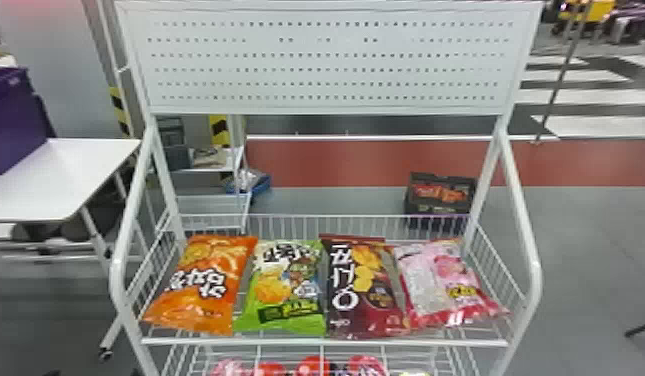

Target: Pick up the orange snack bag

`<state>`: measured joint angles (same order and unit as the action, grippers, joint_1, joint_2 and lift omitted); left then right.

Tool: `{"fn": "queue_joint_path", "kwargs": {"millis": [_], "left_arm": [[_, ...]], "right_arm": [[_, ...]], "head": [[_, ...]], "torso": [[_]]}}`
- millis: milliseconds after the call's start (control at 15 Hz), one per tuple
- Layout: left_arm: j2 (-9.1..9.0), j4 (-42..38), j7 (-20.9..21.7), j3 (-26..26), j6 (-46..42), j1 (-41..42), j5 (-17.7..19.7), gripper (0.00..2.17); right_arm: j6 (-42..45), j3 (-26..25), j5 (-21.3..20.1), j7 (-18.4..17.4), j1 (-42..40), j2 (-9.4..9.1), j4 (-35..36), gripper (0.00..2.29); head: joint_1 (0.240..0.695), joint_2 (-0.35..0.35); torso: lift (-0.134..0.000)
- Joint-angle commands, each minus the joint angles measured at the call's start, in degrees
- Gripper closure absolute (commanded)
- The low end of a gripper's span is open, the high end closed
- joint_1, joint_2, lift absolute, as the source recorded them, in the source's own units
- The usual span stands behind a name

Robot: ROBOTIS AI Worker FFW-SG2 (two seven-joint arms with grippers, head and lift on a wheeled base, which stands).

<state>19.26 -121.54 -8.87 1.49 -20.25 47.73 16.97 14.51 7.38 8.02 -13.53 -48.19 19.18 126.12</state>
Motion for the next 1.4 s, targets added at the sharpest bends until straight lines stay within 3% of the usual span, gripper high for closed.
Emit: {"fn": "queue_joint_path", "kwargs": {"millis": [0, 867, 1333], "left_arm": [[0.07, 0.08, 0.00, 0.00, 0.00, 0.00, -0.01, 0.04], [-0.02, 0.96, 0.00, -0.88, 1.05, -1.06, -0.36, 0.07], [0.07, 6.32, -2.64, -7.21, 14.24, -14.50, -2.73, 0.09]], "right_arm": [[0.12, 0.00, -0.02, 0.00, 0.03, -0.11, 0.00, 0.14], [-0.23, 0.09, 0.07, 0.00, 0.29, -0.11, -0.26, 0.14], [-0.41, 0.44, -0.11, 0.00, 0.29, -0.11, -0.35, 0.14]], "head": [[0.499, 0.000], [0.499, 0.000], [0.499, 0.000]], "torso": [[0.000], [0.000], [0.000]]}}
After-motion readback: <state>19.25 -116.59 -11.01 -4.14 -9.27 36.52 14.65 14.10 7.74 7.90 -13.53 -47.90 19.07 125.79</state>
